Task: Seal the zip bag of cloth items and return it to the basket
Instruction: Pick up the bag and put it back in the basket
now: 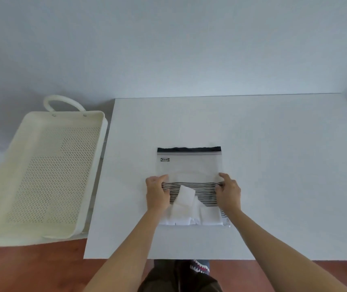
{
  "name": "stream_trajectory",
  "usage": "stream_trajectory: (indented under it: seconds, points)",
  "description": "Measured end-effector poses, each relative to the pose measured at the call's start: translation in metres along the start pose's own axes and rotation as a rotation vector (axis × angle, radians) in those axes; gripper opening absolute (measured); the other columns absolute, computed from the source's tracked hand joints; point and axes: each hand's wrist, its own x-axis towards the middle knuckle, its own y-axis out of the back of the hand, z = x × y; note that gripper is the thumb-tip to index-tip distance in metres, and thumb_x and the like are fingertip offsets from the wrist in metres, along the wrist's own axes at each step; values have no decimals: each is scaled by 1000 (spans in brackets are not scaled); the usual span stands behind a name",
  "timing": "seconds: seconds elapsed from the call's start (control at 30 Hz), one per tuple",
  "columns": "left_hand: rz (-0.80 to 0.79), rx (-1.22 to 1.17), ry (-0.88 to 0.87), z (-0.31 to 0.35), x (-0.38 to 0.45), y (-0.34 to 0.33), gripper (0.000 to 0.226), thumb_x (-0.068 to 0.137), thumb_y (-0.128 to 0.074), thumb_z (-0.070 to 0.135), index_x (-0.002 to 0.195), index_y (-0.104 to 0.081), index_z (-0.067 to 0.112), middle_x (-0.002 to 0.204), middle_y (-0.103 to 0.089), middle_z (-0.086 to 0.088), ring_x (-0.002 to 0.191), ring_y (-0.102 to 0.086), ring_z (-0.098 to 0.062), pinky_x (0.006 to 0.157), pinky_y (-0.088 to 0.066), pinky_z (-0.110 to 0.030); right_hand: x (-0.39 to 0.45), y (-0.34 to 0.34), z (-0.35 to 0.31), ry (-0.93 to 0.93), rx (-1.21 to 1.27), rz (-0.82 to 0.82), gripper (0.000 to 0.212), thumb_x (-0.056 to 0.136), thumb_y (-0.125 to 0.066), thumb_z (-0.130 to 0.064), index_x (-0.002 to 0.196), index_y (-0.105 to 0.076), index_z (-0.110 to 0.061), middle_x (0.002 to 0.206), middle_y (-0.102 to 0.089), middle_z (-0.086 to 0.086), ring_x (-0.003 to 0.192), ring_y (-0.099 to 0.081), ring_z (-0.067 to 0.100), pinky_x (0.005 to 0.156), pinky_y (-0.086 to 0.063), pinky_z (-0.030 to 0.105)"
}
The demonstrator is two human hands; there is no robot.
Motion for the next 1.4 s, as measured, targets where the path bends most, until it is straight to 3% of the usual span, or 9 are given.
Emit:
stream_trajectory:
  seconds: [0.13,0.3,0.4,0.63,0.77,0.83,0.93,1.03,1.4]
  points:
    - [-23,-21,43,1,-9,3,37,86,-60,-5,113,-72,18,118,-66,-6,101,-60,-19,94,-47,-26,-6,10,-2,-78,51,-31,36,92,-49,-3,124,-62,-11,92,-69,11,88,-62,27,79,-45,28]
    - [78,-92,-31,1,-28,14,34,86,-57,-8,110,-71,12,116,-63,-8,109,-61,-21,93,-43,-21,-21,23,-2,2,69,-13,39,91,-46,4,123,-66,-8,111,-71,9,109,-62,28,97,-47,34]
    - [115,-155,-103,5,-33,27,37,84,-58,-12,112,-70,9,116,-64,-8,105,-64,-24,88,-49,-23,-24,32,-8,88,21,24,41,91,-46,4,123,-67,-13,116,-72,4,109,-63,27,92,-46,31]
    - [158,-212,-226,18,-29,80,48,84,-61,-14,129,-60,5,132,-59,-9,122,-54,-18,89,-50,-20,-19,44,-57,262,-1,48,49,93,-43,1,134,-60,-19,103,-75,10,92,-64,30,78,-45,28]
    - [177,-223,-241,14,-23,125,54,87,-60,-10,137,-54,8,141,-53,-4,126,-45,-7,88,-44,-7,-18,36,-98,369,0,51,48,91,-44,2,132,-60,-17,117,-72,10,102,-65,33,85,-47,32]
    - [198,-230,-237,8,-20,151,55,88,-60,-9,139,-52,9,144,-50,-3,130,-43,-8,93,-45,-8,-20,26,-123,424,3,36,48,91,-44,3,134,-58,-16,126,-68,9,109,-64,33,92,-47,34]
    - [242,-243,-206,-6,-13,192,57,86,-60,-11,140,-51,8,147,-48,-7,138,-41,-19,113,-38,-32,-24,3,-162,497,2,7,49,92,-44,4,136,-57,-14,136,-61,6,121,-59,31,102,-44,35]
    - [266,-244,-182,-29,-6,236,59,87,-57,-11,142,-48,8,150,-45,-7,140,-39,-20,116,-35,-42,-29,-26,-201,553,-5,-33,49,92,-44,4,137,-55,-13,139,-59,6,125,-56,30,105,-42,35]
    - [164,-51,-23,-149,51,371,71,86,-49,-10,152,-30,10,159,-30,-6,147,-27,-21,120,-25,-32,-70,-168,-316,578,-61,-198,51,93,-41,4,141,-49,-11,140,-57,9,125,-55,31,104,-41,34]
